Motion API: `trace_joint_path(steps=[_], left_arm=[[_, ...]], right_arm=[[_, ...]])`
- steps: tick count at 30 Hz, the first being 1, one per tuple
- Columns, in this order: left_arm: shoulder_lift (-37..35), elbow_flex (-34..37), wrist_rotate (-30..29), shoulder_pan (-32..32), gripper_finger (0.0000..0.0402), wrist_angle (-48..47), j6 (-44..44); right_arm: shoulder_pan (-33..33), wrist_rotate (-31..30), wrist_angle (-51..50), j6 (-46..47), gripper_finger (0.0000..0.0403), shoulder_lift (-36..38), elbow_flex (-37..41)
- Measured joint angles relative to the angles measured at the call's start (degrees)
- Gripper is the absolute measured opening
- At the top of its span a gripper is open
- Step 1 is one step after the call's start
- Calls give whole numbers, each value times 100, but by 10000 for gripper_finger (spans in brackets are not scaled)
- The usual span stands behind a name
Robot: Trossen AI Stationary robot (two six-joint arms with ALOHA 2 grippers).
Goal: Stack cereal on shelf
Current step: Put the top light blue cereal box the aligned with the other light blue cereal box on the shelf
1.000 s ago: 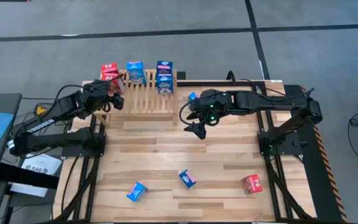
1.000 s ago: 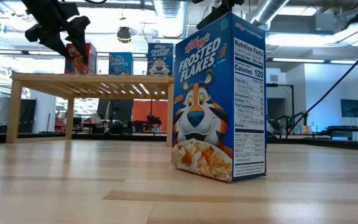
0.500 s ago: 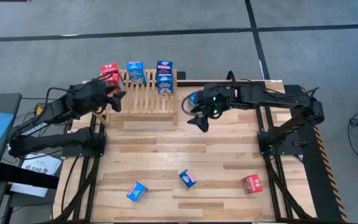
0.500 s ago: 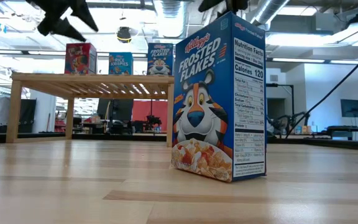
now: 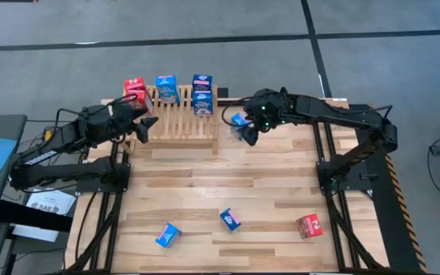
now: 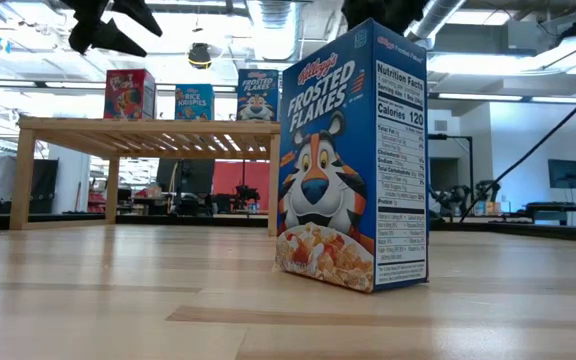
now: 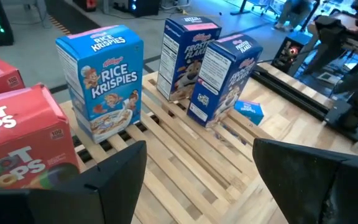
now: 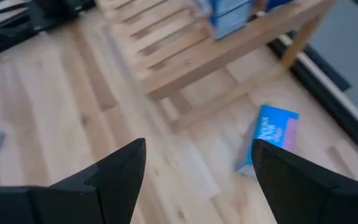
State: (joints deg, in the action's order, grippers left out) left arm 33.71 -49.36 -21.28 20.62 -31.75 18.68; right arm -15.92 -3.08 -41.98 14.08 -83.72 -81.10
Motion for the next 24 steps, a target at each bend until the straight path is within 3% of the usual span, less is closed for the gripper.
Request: trace_joint_path(steps=[24], left_arm=[[0,0,-4,2,283,-7,11]], right_arm=[[-630,-168,1240,106,317,-192,1307]])
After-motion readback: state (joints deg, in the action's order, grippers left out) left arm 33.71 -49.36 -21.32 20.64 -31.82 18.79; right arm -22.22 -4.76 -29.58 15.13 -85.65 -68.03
